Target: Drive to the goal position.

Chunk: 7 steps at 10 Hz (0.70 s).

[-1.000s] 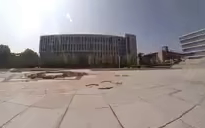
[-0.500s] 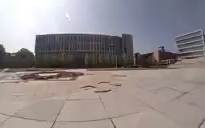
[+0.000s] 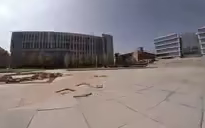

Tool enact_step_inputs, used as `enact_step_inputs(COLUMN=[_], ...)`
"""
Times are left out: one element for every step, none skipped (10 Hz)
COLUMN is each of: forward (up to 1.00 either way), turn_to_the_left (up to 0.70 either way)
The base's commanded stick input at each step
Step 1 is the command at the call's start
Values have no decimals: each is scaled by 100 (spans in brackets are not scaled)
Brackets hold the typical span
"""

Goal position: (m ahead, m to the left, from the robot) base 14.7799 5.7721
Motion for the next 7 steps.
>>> enact_step_inputs(forward=[70, 70, 70, 70, 70, 70, 70], turn_to_the_left=[0, 0, 0, 0, 0, 0, 0])
